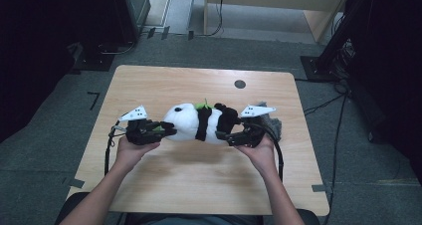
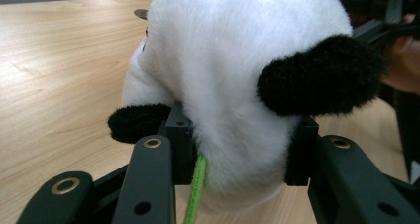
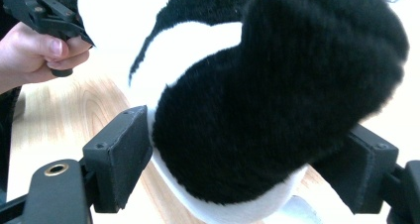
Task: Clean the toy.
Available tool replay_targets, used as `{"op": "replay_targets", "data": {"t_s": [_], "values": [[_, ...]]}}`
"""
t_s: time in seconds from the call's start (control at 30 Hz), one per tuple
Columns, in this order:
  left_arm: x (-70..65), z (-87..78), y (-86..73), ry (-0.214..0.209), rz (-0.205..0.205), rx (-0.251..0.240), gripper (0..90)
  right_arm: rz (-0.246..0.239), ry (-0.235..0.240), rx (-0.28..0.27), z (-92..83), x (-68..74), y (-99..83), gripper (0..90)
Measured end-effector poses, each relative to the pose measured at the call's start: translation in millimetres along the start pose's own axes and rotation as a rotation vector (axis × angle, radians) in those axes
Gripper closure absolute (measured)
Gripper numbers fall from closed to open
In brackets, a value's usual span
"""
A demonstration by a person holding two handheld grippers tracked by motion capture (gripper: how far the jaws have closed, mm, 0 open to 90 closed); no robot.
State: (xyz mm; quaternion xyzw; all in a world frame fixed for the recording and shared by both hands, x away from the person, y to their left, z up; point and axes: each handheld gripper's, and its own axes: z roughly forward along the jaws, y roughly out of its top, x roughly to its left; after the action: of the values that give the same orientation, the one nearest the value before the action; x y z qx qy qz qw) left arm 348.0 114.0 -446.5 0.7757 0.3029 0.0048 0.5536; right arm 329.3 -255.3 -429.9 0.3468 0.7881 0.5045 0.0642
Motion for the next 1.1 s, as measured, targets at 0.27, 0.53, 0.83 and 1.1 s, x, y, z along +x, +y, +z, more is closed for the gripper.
{"op": "replay_targets", "data": {"t_s": [0.27,0.53,0.83,1.1], "values": [[10.2,-12.2,2.6,-0.02,-0.073,-0.051,60.7,-0.082,-0.052,-0.009,-5.0,-5.7,-13.4,18.9],[4.8,-8.9,5.0,-0.074,-0.094,-0.05,59.8,-0.127,-0.013,-0.049,9.2,9.6,-13.4,14.6],[2.7,-0.5,3.0,-0.072,-0.13,-0.025,58.1,-0.185,-0.119,-0.03,25.6,11.6,-15.1,17.8],[-0.1,5.1,2.6,-0.008,-0.108,-0.004,45.7,-0.12,-0.143,-0.019,21.9,11.5,-12.9,46.9]]}}
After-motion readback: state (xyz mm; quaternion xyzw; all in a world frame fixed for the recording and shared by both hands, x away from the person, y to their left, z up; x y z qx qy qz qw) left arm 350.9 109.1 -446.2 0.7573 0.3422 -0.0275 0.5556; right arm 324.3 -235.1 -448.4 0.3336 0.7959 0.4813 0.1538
